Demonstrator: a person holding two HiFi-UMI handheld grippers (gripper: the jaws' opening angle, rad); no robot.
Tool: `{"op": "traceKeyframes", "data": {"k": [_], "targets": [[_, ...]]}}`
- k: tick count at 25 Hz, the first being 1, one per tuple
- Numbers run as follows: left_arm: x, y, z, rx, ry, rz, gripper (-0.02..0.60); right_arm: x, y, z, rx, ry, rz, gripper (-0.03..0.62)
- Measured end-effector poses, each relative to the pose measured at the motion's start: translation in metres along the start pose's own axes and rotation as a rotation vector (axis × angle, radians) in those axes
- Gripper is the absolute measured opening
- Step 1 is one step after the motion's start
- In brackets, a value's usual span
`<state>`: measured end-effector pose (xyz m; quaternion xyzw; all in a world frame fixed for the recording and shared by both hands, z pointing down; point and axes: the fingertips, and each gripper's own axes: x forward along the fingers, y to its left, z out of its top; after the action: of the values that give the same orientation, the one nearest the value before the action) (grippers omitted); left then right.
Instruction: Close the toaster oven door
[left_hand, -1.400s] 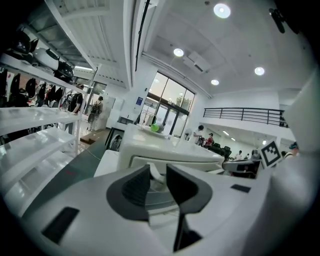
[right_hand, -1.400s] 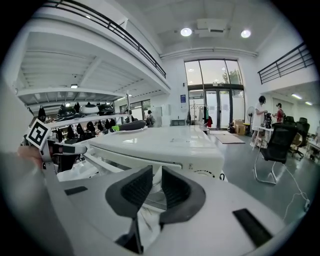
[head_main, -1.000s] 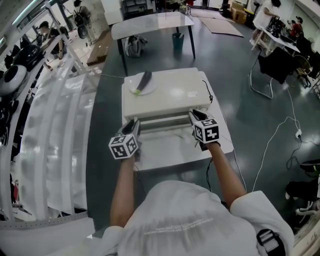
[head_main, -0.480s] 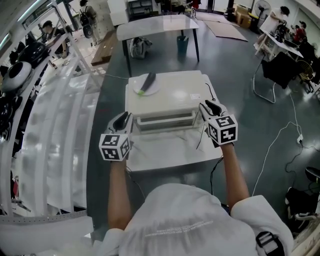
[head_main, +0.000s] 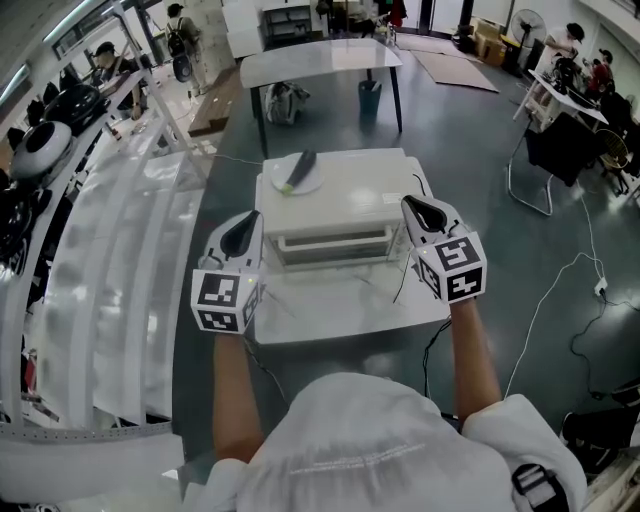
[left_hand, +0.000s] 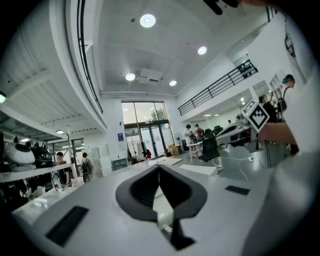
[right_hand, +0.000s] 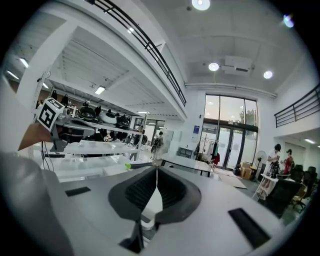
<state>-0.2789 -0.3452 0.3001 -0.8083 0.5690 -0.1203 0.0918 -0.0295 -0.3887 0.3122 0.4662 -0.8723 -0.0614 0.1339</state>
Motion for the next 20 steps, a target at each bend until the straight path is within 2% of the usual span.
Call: {"op": "traceKeyframes", "data": {"k": [3, 5, 13, 20], "targets": [[-0.006, -0.013, 0.017, 0.072, -0.010, -0.021, 0.020, -0.008, 0.007, 0.013, -0.013, -0.012, 0.021, 0.017], [-0.009, -0.020, 0.025, 0.093, -0.019, -0.037, 0.020, -0.013, 0.013, 0.019, -0.033, -0.019, 0.035, 0.017], [-0.022, -0.031, 0.042, 0.102, -0.054, -0.051, 0.020, -0.022, 0.027, 0.026, -0.075, -0.025, 0.069, 0.015], [-0.028, -0.032, 0.034, 0.073, -0.044, -0.052, 0.020, -0.026, 0.032, 0.023, -0.070, -0.023, 0.084, 0.015]]}}
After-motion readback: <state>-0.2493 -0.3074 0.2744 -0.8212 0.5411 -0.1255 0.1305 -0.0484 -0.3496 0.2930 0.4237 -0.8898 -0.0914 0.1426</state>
